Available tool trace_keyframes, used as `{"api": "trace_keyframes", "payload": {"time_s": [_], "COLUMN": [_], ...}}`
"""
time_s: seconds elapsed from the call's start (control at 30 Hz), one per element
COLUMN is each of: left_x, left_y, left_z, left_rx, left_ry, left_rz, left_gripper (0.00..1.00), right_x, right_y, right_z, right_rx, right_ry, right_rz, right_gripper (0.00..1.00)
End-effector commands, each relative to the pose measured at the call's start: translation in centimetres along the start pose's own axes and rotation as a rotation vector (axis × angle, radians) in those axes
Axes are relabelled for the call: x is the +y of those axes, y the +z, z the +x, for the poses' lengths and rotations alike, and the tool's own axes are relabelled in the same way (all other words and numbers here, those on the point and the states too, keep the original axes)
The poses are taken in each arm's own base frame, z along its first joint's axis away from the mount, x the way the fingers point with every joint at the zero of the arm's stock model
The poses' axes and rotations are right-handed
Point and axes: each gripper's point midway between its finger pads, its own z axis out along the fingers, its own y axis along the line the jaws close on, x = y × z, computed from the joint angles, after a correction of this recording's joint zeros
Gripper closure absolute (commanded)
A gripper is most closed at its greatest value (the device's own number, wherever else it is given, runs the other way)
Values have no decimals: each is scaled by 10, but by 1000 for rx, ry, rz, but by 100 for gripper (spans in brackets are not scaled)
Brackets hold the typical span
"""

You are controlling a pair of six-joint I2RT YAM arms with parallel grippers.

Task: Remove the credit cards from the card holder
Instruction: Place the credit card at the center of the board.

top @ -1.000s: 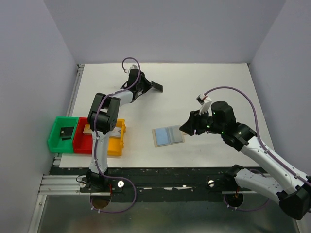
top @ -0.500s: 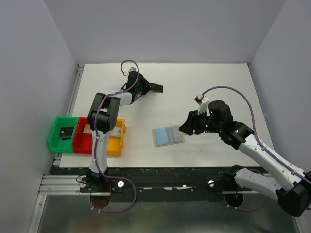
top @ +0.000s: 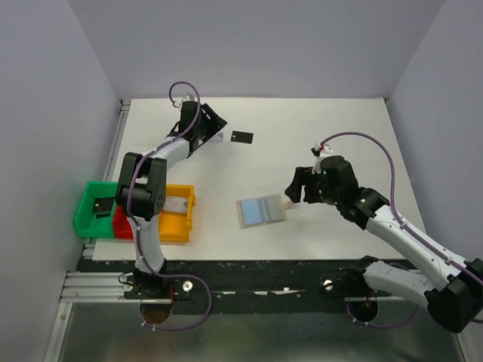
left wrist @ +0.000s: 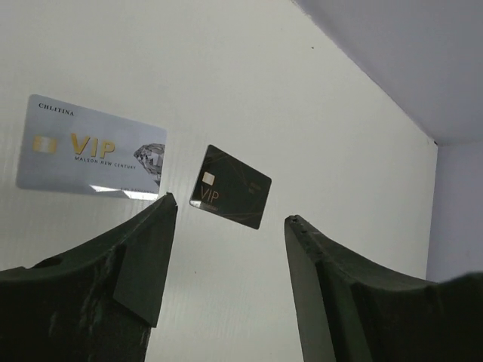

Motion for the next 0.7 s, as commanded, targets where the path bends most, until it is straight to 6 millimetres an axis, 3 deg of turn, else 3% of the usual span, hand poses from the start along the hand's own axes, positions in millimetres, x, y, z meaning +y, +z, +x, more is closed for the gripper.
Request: {"api": "trace_keyframes", "payload": {"time_s": [0.0,0.07,0.13,0.2,0.37,0.43,0.67], "left_x": [-33,-39,-44,-35,-35,-38,-28], "left_y": [-59,-79,-100,-118,-157,-171,-202], "left_z": [-18,-10,2,24,74,87,135], "left_rx": [-90,-101,-100,-51,18,52,135], "left_ry": [137,182,178,110,-16,27,249], "left_rz": [-11,-40,-48,-58,208,252,167], "left_gripper": [24,1,1,1,1,1,3], "right_x": [-33,-42,-49,-50,-55,-51,-55], "right_y": [17,27,39,50,73,77,91], "right_z": [12,21,29,37,47,50,71], "right_rx": [61,99,129,167,238,249,319], "right_ry": [28,46,87,131,186,192,210], "right_rz": [133,154,146,126,113,88,85], "right_gripper": [22,22,23,24,28,29,35]}}
